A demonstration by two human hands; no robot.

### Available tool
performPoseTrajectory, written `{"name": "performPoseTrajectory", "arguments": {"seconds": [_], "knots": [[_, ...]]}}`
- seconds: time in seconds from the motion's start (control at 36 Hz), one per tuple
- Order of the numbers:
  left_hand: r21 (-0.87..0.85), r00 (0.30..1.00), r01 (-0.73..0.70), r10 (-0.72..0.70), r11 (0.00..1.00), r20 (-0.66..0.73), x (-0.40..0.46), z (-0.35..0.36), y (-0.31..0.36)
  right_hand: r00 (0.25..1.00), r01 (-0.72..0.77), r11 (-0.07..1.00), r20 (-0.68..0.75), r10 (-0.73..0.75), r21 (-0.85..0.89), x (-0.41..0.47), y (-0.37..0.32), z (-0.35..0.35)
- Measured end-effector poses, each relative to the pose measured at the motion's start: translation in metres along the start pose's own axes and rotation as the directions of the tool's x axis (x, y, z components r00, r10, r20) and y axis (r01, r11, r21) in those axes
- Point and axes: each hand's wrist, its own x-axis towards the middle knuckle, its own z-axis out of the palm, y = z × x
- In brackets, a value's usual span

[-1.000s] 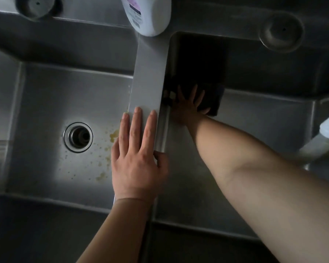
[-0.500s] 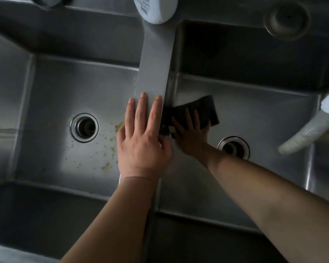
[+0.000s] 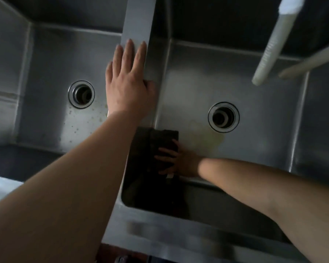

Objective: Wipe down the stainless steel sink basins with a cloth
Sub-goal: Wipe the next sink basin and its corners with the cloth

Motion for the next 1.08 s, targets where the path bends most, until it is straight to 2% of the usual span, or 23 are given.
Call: {"name": "performPoseTrajectory", "arguments": {"seconds": [0.06,0.11,0.28,0.36,0.42,0.47,0.53,0.58,0.64,0.67,0.69,0.75,0.83,0.89,0.94,1.03,1.08], "knots": [[0.029,1.000,0.014,-0.014,0.999,0.018,-0.012,-0.002,0.002,0.997,0.021,0.993,0.070,-0.013,-0.115,-0.010,0.006,0.000],[0.024,0.997,0.046,-0.047,0.999,0.059,-0.041,-0.003,0.006,0.992,0.046,0.987,0.120,-0.027,-0.153,-0.029,0.012,0.006],[0.059,0.987,0.092,-0.099,0.994,0.127,-0.173,-0.007,0.009,0.972,0.010,0.995,0.236,0.014,-0.101,-0.109,0.036,0.055],[0.001,0.981,0.023,-0.023,1.000,0.192,-0.208,-0.002,0.022,0.945,-0.074,0.996,0.317,0.088,-0.055,-0.141,0.044,0.073],[0.014,0.951,-0.037,0.031,0.999,0.309,-0.221,0.003,0.033,0.948,-0.170,0.985,0.270,0.165,-0.005,-0.154,0.045,0.084],[0.043,0.933,-0.019,0.003,0.999,0.359,-0.226,0.009,0.038,0.944,-0.302,0.948,0.168,0.283,0.097,-0.159,0.034,0.093],[0.049,0.936,0.037,-0.052,0.998,0.348,-0.225,0.012,0.038,0.890,-0.441,0.847,0.025,0.455,0.296,-0.150,0.014,0.099],[0.056,0.934,0.063,-0.079,0.996,0.348,-0.222,0.014,0.039,0.761,-0.520,0.638,-0.031,0.647,0.568,-0.133,-0.006,0.092],[0.077,0.933,0.058,-0.082,0.995,0.351,-0.223,0.015,0.040,0.662,-0.546,0.379,0.108,0.742,0.747,-0.112,-0.018,0.079],[0.080,0.934,0.058,-0.082,0.995,0.348,-0.222,0.015,0.041,0.641,-0.569,0.291,0.193,0.743,0.769,-0.101,-0.021,0.076],[0.080,0.936,0.059,-0.083,0.995,0.343,-0.222,0.015,0.042,0.636,-0.594,0.262,0.244,0.732,0.761,-0.091,-0.023,0.075],[0.071,0.941,0.068,-0.088,0.995,0.328,-0.222,0.015,0.042,0.662,-0.589,0.327,0.209,0.720,0.740,-0.076,-0.024,0.072],[0.071,0.943,0.072,-0.091,0.995,0.319,-0.223,0.015,0.042,0.764,-0.504,0.540,0.057,0.643,0.674,-0.058,-0.025,0.065],[0.070,0.941,0.077,-0.096,0.995,0.324,-0.223,0.014,0.042,0.826,-0.457,0.658,0.010,0.564,0.599,-0.044,-0.024,0.059],[0.064,0.931,0.098,-0.114,0.993,0.347,-0.222,0.012,0.043,0.847,-0.449,0.708,0.008,0.531,0.545,-0.032,-0.023,0.051],[0.059,0.916,0.108,-0.122,0.992,0.382,-0.220,0.009,0.044,0.796,-0.488,0.609,0.033,0.604,0.625,-0.015,-0.020,0.038],[0.059,0.912,0.106,-0.121,0.993,0.391,-0.219,0.008,0.045,0.714,-0.507,0.434,0.080,0.696,0.745,-0.004,-0.012,0.024]]}}
